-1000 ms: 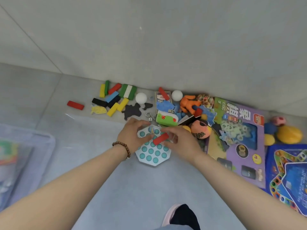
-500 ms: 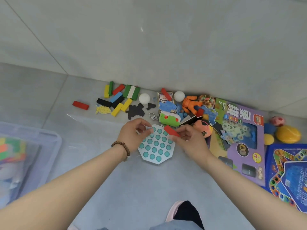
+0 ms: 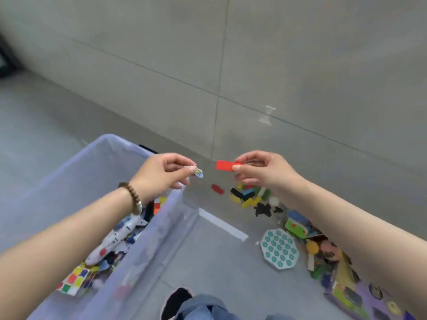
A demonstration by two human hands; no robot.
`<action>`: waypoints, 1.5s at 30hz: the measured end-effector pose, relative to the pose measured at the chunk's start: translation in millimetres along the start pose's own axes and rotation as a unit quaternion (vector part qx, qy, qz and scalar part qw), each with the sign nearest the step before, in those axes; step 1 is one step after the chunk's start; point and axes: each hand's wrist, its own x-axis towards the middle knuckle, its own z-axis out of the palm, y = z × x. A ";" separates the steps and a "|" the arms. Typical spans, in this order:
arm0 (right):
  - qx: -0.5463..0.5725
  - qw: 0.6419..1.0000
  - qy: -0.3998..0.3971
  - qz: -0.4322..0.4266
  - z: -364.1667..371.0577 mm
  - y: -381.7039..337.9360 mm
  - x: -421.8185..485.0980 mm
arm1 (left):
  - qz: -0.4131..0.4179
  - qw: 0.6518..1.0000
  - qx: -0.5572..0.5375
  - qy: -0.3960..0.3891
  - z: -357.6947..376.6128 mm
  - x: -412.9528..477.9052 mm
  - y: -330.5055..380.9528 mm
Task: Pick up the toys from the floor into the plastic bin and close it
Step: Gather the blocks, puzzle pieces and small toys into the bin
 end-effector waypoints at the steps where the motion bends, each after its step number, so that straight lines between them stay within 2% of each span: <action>1: -0.004 1.000 -0.025 -0.014 28.9 -16.6 7.5 | 0.001 1.000 0.007 0.024 -27.3 -8.6 5.5; 4: -0.046 0.995 -0.086 -0.031 110.9 -29.8 29.1 | -0.019 0.996 0.027 0.087 -91.9 -28.9 -5.9; 6: -0.136 0.985 -0.101 -0.021 150.6 -8.1 41.2 | -0.082 0.990 0.047 0.108 -115.6 -45.8 -33.8; 8: -0.311 0.945 -0.101 -0.019 164.9 20.6 44.0 | -0.180 0.974 0.098 0.092 -123.7 -60.5 -66.9; 10: -0.406 0.908 -0.099 -0.038 156.7 35.5 36.2 | -0.248 0.948 0.182 0.079 -123.7 -69.0 -90.8; 13: -0.426 0.897 -0.094 -0.072 116.4 34.3 23.8 | -0.198 0.948 0.238 0.077 -114.2 -55.8 -85.7; 17: -0.461 0.885 -0.060 -0.001 26.4 31.5 12.9 | -0.067 0.968 0.241 -0.011 -61.7 -19.7 -41.6; 21: -0.393 0.912 0.020 0.115 -68.6 61.2 -4.9 | 0.033 0.969 0.229 -0.083 28.7 12.6 -12.1; 23: -0.361 0.916 0.052 0.168 -107.3 92.1 -16.2 | 0.042 0.965 0.227 -0.126 77.4 26.7 -15.1; 28: -0.210 0.932 0.112 0.273 -157.9 191.3 -38.7 | -0.068 0.930 0.275 -0.233 181.2 55.5 -73.7; 32: -0.156 0.926 0.117 0.324 -157.4 265.3 -38.0 | -0.126 0.902 0.327 -0.250 230.9 67.3 -137.2; 36: -0.146 0.929 0.164 0.297 -150.6 324.9 -26.1 | -0.137 0.895 0.325 -0.275 273.1 79.1 -184.8; 40: -0.133 0.933 0.243 0.229 -136.0 355.8 -12.3 | -0.078 0.890 0.361 -0.266 298.9 79.0 -207.4; 42: -0.056 0.924 0.303 0.226 -124.3 358.4 -10.2 | -0.081 0.905 0.327 -0.261 305.2 72.8 -208.4; 45: 0.147 0.896 0.343 0.243 -107.6 343.5 -17.0 | -0.113 0.951 0.144 -0.250 306.5 58.9 -195.1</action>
